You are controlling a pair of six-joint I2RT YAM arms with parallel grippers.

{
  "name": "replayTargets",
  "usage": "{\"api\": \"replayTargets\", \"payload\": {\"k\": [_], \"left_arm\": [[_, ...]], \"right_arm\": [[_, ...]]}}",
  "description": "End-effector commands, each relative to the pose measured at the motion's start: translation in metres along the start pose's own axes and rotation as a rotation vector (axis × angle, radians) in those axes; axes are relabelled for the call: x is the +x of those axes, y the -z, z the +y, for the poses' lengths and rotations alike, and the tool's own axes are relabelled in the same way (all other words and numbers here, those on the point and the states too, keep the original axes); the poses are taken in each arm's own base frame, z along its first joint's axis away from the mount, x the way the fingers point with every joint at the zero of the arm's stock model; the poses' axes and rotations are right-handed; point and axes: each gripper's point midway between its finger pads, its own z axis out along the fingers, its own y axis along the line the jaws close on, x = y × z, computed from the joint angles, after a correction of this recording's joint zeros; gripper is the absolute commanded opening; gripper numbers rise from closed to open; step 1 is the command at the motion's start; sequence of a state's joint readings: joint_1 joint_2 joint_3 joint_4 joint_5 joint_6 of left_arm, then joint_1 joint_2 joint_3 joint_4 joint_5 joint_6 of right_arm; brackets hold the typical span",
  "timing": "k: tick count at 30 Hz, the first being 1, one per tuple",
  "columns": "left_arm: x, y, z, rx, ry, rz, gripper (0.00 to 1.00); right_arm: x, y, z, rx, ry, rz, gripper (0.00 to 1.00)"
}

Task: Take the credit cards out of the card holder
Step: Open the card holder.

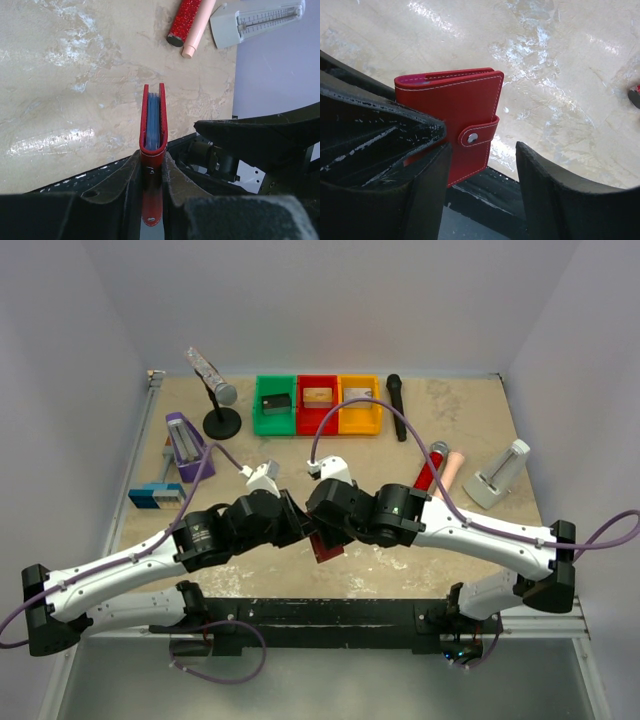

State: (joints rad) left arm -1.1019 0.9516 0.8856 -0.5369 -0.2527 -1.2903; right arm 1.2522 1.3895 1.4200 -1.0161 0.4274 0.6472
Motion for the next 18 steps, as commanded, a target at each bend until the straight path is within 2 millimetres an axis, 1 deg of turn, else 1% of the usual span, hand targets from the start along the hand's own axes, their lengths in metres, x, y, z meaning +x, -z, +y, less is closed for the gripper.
{"api": "replayTargets", "payload": {"k": [1, 4, 18], "left_arm": [[0.000, 0.007, -0.029, 0.118, 0.053, 0.017, 0.00], [0.002, 0.008, -0.031, 0.137, 0.058, 0.022, 0.00], [0.000, 0.014, -0.037, 0.195, 0.056, 0.016, 0.00]], "right_arm": [[-0.008, 0.003, 0.001, 0.017, -0.001, -0.017, 0.57], [-0.008, 0.001, -0.003, 0.049, 0.011, -0.011, 0.53], [0.002, -0.007, -0.005, 0.059, 0.031, 0.012, 0.41]]}}
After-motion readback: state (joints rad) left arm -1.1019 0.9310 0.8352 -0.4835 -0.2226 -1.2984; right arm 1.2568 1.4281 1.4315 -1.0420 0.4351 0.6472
